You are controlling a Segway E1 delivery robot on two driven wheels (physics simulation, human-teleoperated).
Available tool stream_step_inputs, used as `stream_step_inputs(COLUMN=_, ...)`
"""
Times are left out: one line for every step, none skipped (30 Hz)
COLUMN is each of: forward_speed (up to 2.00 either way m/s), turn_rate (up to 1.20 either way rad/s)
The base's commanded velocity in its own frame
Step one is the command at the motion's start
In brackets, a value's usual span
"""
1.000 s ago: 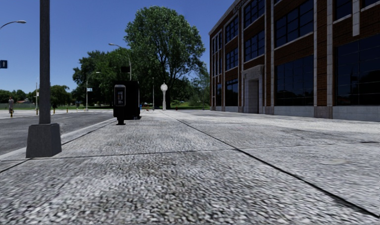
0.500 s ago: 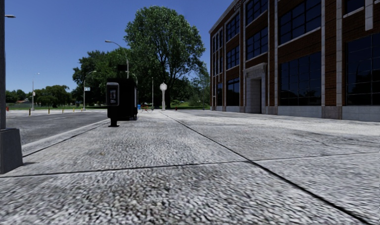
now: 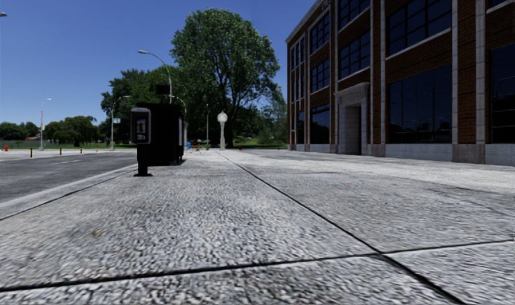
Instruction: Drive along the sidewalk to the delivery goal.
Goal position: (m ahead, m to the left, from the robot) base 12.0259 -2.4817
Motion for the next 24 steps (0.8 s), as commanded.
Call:
stream_step_inputs(forward_speed=1.95, turn_rate=-0.16)
stream_step_inputs(forward_speed=1.95, turn_rate=-0.16)
stream_step_inputs(forward_speed=1.95, turn_rate=-0.16)
stream_step_inputs(forward_speed=1.95, turn_rate=-0.16)
stream_step_inputs(forward_speed=1.95, turn_rate=-0.21)
stream_step_inputs(forward_speed=1.95, turn_rate=-0.21)
stream_step_inputs(forward_speed=1.95, turn_rate=-0.24)
stream_step_inputs(forward_speed=1.95, turn_rate=-0.28)
stream_step_inputs(forward_speed=1.95, turn_rate=-0.28)
stream_step_inputs(forward_speed=1.95, turn_rate=-0.29)
stream_step_inputs(forward_speed=1.95, turn_rate=-0.29)
stream_step_inputs(forward_speed=1.95, turn_rate=-0.29)
stream_step_inputs(forward_speed=1.95, turn_rate=-0.30)
stream_step_inputs(forward_speed=1.95, turn_rate=-0.30)
stream_step_inputs(forward_speed=1.95, turn_rate=-0.31)
stream_step_inputs(forward_speed=1.95, turn_rate=-0.31)
stream_step_inputs(forward_speed=1.95, turn_rate=-0.32)
stream_step_inputs(forward_speed=1.95, turn_rate=-0.34)
stream_step_inputs(forward_speed=1.95, turn_rate=-0.34)
stream_step_inputs(forward_speed=1.95, turn_rate=-0.34)
stream_step_inputs(forward_speed=1.95, turn_rate=-0.34)
stream_step_inputs(forward_speed=1.95, turn_rate=-0.34)
stream_step_inputs(forward_speed=1.95, turn_rate=-0.34)
stream_step_inputs(forward_speed=1.95, turn_rate=-0.34)
